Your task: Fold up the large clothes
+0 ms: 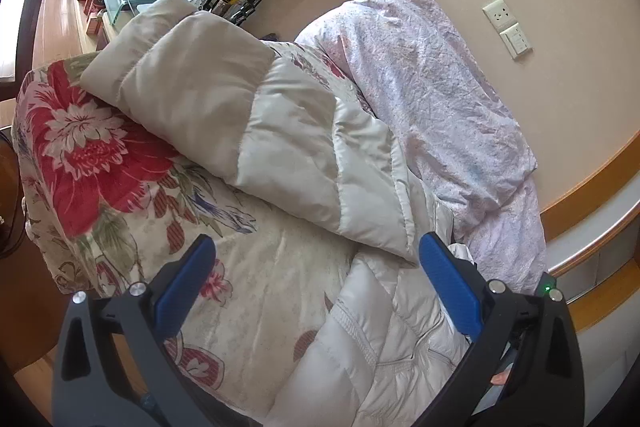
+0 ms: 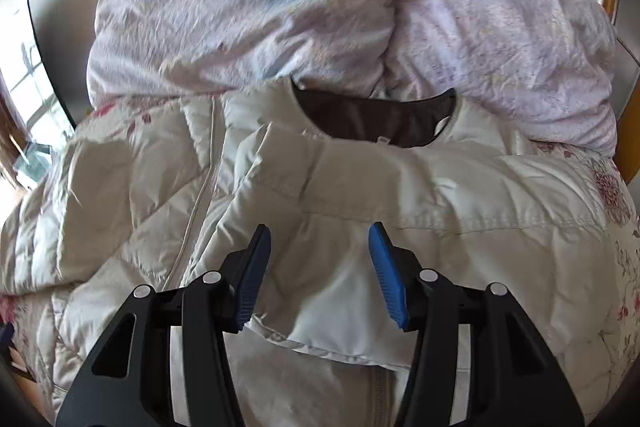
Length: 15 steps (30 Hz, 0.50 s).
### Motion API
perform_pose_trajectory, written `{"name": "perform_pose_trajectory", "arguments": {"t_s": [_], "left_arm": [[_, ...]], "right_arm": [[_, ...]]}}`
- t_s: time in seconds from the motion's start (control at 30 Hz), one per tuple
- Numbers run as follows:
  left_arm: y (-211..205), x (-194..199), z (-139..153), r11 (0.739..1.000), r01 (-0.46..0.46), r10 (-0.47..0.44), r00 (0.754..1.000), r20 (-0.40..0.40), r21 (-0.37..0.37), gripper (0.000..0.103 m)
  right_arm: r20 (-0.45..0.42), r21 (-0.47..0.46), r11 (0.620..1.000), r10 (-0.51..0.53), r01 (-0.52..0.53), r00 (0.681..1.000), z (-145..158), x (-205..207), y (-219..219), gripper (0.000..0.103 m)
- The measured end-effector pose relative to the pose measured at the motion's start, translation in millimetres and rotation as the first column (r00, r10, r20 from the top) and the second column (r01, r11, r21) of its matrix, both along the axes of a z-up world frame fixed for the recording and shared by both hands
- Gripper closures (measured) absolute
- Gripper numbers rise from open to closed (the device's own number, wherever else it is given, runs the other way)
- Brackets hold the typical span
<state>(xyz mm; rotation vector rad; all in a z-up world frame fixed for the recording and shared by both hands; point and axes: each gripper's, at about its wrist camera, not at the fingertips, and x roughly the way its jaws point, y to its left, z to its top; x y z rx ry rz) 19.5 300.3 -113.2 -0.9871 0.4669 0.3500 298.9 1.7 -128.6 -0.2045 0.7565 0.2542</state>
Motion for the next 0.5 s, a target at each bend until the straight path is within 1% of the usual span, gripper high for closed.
{"name": "perform_pose_trajectory", "arguments": {"t_s": [0.03, 0.1, 0.13, 0.2, 0.27, 0.3, 0.33, 0.4, 0.43, 0.5], "left_arm": [[2.0, 0.2, -0.7, 1.0, -0.007, 0.007, 1.0, -0.002, -0.004, 0.002], [7.4, 0.7, -2.8, 0.999, -0.023, 0.023, 1.0, -0.001, -0.029, 0.002], [10.7, 0.7, -4.4, 0.998, -0.033, 0.034, 0.999, 0.003, -0.047, 0.002], [18.5, 0.8, -8.3, 0.994, -0.058, 0.059, 0.998, 0.007, -0.09, 0.003], [26.5, 0.2, -12.8, 0.986, -0.089, 0.092, 0.996, 0.011, -0.14, 0.007], [30.9, 0.0, -15.3, 0.98, -0.109, 0.112, 0.994, 0.009, -0.167, 0.01], [35.5, -0.4, -17.9, 0.972, -0.13, 0.134, 0.991, 0.007, -0.194, 0.013], [43.8, -0.2, -22.6, 0.957, -0.165, 0.17, 0.985, -0.002, -0.239, 0.018], [47.7, -1.0, -23.6, 0.949, -0.189, 0.193, 0.981, -0.008, -0.251, 0.021], [55.5, -3.5, -24.7, 0.937, -0.232, 0.237, 0.971, -0.015, -0.261, 0.023]], "right_arm": [[0.005, -0.062, 0.998, -0.005, 0.005, 1.0, -8.7, -1.4, 10.9, 0.049], [0.037, -0.136, 0.991, -0.003, 0.008, 0.999, -16.3, -2.7, 22.9, 0.049], [0.034, -0.137, 0.99, -0.002, 0.006, 0.999, -15.2, -3.0, 23.1, 0.049], [-0.005, -0.082, 0.997, 0.0, 0.0, 1.0, -8.6, -2.4, 13.0, 0.049], [-0.061, 0.014, 1.0, 0.005, -0.004, 0.998, 0.4, -5.5, -4.3, 0.048], [-0.087, 0.065, 0.998, 0.014, -0.009, 0.996, 5.6, -8.5, -13.4, 0.043], [-0.099, 0.102, 0.995, 0.025, -0.014, 0.995, 9.7, -12.5, -20.6, 0.037], [-0.105, 0.151, 0.988, 0.044, -0.028, 0.993, 17.7, -21.9, -32.3, 0.035], [-0.108, 0.168, 0.985, 0.055, -0.036, 0.993, 22.0, -27.4, -38.6, 0.034], [-0.112, 0.202, 0.978, 0.075, -0.052, 0.991, 29.2, -37.1, -49.7, 0.033]]}}
